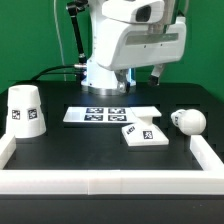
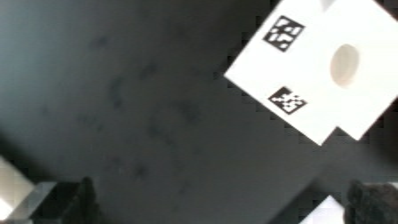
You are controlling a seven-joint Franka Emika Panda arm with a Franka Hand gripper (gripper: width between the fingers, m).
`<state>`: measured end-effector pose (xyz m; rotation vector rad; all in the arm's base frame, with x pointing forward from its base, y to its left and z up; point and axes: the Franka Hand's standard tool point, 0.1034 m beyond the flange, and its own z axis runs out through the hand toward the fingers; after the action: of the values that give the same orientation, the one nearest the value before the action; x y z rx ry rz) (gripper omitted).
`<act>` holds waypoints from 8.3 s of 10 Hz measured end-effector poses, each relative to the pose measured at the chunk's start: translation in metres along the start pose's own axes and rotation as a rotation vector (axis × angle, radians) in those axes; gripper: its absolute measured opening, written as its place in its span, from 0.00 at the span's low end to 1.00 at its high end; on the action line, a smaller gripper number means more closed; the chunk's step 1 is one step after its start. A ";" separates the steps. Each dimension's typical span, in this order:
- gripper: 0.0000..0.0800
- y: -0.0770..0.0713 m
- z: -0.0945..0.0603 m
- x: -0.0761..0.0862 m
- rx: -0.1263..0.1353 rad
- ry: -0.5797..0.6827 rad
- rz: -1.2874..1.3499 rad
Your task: Assemble lamp
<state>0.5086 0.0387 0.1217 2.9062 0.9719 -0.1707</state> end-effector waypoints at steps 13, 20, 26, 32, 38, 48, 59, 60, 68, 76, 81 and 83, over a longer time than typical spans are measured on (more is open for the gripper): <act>0.87 -0.034 0.037 -0.016 0.090 0.111 0.478; 0.87 -0.058 0.062 -0.031 0.087 0.134 0.464; 0.87 -0.058 0.072 -0.029 0.093 0.122 0.458; 0.67 -0.058 0.072 -0.028 0.092 0.123 0.443; 0.67 -0.052 0.069 -0.003 0.096 0.141 0.519; 0.67 -0.005 0.056 0.097 0.085 0.282 0.559; 0.87 -0.011 0.051 0.114 0.077 0.321 0.548; 0.87 -0.020 0.049 0.104 0.076 0.316 0.536; 0.87 -0.131 0.015 0.034 0.070 0.267 0.378; 0.87 -0.149 0.045 0.038 0.072 0.238 0.247; 0.87 -0.152 0.057 0.027 0.094 0.106 0.218; 0.87 -0.149 0.054 0.033 0.110 0.019 0.224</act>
Offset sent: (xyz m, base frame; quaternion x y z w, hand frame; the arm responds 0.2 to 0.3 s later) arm 0.0000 0.0000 0.0000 0.0000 0.0000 0.1296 0.9916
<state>0.4409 0.1713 0.0587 3.0933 0.6510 -0.1885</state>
